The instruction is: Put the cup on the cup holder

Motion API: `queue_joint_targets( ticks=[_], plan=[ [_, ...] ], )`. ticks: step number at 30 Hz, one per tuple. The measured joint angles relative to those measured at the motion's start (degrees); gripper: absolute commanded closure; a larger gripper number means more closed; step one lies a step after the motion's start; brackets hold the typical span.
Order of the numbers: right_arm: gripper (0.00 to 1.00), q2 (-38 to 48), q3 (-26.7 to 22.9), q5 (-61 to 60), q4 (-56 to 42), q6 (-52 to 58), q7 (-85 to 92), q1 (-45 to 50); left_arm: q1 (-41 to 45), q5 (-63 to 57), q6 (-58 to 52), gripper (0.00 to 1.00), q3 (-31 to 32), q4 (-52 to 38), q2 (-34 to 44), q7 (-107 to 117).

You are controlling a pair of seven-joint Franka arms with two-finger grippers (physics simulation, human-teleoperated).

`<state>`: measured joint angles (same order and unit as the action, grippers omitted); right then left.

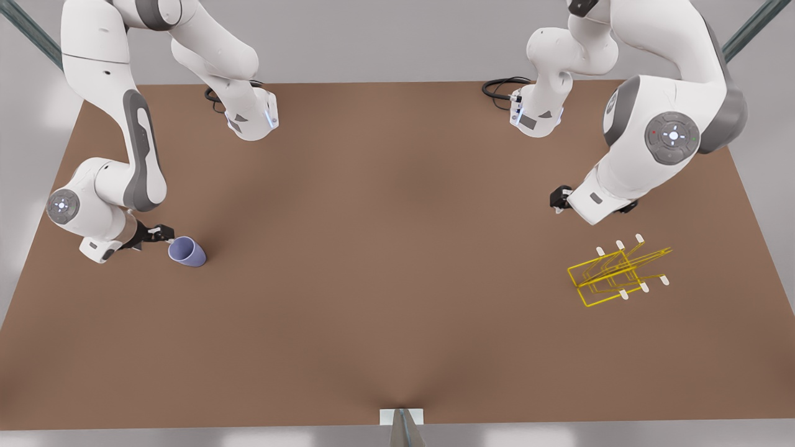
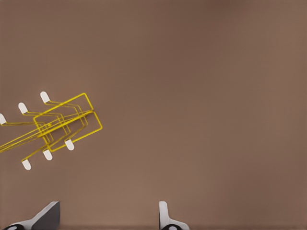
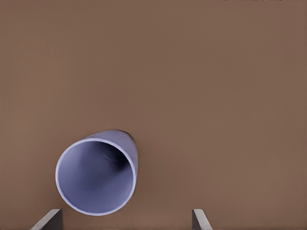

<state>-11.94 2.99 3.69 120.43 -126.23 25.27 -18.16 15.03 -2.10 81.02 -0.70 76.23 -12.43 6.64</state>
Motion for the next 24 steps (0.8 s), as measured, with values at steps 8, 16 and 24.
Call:
queue_joint_targets(
  ticks=[8,16,24],
  plan=[
    [0.0,-2.3,0.0,0.2,1.1,-0.9,-4.3,0.8,0.1,0.1,-0.2,0.0,0.1,0.0,-0.1,0.0],
    [0.0,-4.3,0.0,0.2,1.1,-2.0,-8.3,0.5,0.2,0.1,-0.5,0.0,0.4,0.1,0.0,0.1],
    [0.0,-6.3,0.0,0.2,0.2,-3.1,-10.8,0.1,0.1,0.2,-0.8,0.0,0.7,0.1,0.0,0.1]
  ],
)
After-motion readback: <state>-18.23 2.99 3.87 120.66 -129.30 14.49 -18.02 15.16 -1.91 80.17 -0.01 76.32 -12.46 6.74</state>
